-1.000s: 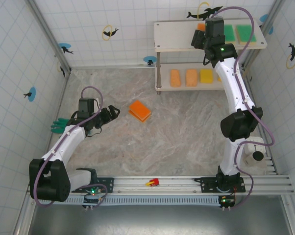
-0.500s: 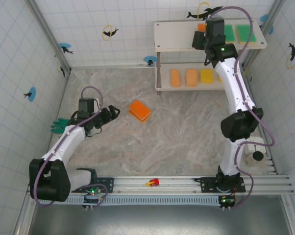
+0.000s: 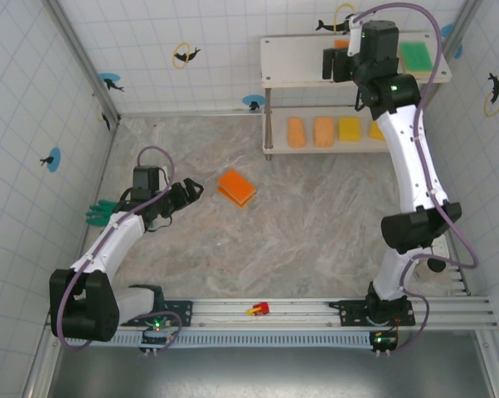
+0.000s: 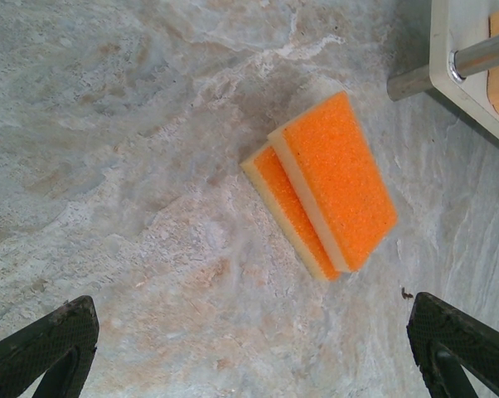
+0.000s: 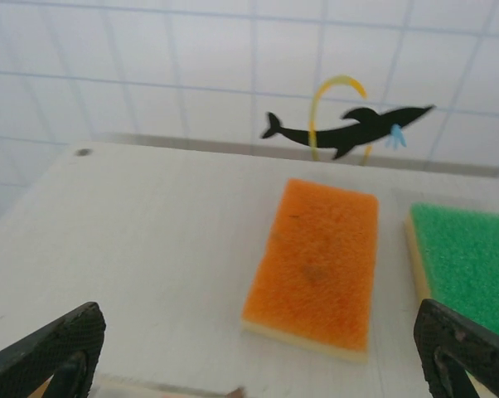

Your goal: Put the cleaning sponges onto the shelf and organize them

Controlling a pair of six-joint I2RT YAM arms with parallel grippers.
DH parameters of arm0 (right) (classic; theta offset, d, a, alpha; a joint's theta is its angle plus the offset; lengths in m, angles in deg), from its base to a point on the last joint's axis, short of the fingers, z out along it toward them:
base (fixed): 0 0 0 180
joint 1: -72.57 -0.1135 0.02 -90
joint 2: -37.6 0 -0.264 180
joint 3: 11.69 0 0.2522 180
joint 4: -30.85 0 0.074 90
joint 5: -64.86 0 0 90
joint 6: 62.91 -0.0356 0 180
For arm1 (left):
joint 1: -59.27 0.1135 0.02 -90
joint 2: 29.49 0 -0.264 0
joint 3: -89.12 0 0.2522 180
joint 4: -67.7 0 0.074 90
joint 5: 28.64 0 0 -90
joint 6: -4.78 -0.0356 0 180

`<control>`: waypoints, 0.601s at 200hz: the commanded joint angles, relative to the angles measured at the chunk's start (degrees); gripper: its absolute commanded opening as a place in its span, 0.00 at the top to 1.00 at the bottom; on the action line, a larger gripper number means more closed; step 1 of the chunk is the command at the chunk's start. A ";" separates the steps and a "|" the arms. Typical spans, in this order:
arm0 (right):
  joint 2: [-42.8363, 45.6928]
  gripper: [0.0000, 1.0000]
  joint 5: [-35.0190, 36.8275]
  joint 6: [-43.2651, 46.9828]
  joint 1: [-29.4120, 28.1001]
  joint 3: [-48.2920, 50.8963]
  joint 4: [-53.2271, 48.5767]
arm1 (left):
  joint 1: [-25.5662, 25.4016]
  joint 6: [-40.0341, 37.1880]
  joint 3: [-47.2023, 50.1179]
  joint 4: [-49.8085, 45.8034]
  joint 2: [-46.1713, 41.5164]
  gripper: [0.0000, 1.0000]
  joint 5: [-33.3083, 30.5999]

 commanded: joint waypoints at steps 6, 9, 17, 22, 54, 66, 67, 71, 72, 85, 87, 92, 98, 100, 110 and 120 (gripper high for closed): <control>4.76 0.02 -3.96 8.80 -4.11 -1.51 -5.70 | 0.40 -1.13 -1.16 1.05 0.43 0.03 1.14; 5.10 0.02 -3.63 9.36 -4.66 -1.13 -6.08 | 0.38 -1.07 -1.15 1.04 0.48 0.03 1.16; 6.06 0.02 -2.37 10.78 -6.09 0.17 -6.84 | 0.39 -1.01 -1.29 1.10 0.61 0.03 1.33; 6.62 0.02 -1.43 11.34 -7.04 1.05 -7.14 | 0.39 -0.89 -1.35 1.11 0.77 0.03 1.41; 9.28 0.02 -2.85 14.57 -12.04 6.57 -10.92 | 0.39 -0.66 -1.33 1.53 1.14 0.03 2.03; 10.11 0.02 -4.87 14.84 -13.36 9.57 -11.56 | 0.39 -0.57 -1.28 1.66 1.14 0.03 2.04; 10.18 0.02 -4.99 14.83 -13.46 9.89 -11.53 | 0.39 -0.51 -1.26 1.66 1.14 0.03 2.04; 10.51 0.02 -5.56 14.83 -13.95 11.13 -11.51 | 0.39 -0.49 -1.27 1.66 1.21 0.03 2.04; 10.60 0.02 -5.73 14.83 -14.02 11.45 -11.47 | 0.44 -0.46 -1.26 1.66 1.22 0.03 2.04; 11.61 0.02 -8.27 15.13 -15.43 16.25 -10.65 | 0.40 -0.27 -1.26 1.82 1.27 0.03 2.13; 11.82 0.02 -8.69 15.16 -15.66 17.00 -10.51 | 0.37 -0.31 -1.24 1.79 1.31 0.03 2.13; 12.18 0.02 -9.19 15.38 -16.48 19.14 -9.73 | 0.39 -0.21 -1.30 1.84 1.34 0.03 2.13; 12.66 0.02 -9.62 15.73 -17.44 21.80 -8.60 | 0.39 -0.21 -1.34 1.76 1.41 0.03 2.13; 12.81 0.02 -9.80 15.83 -17.70 22.65 -8.19 | 0.35 -0.23 -1.33 1.75 1.47 0.03 2.13; 13.22 0.02 -10.38 17.03 -19.63 26.32 -7.03 | 0.43 -0.18 -1.33 1.65 1.58 0.03 2.13; 13.32 0.02 -10.38 17.47 -21.45 29.40 -5.77 | 0.39 -0.17 -1.46 1.58 1.67 0.03 2.13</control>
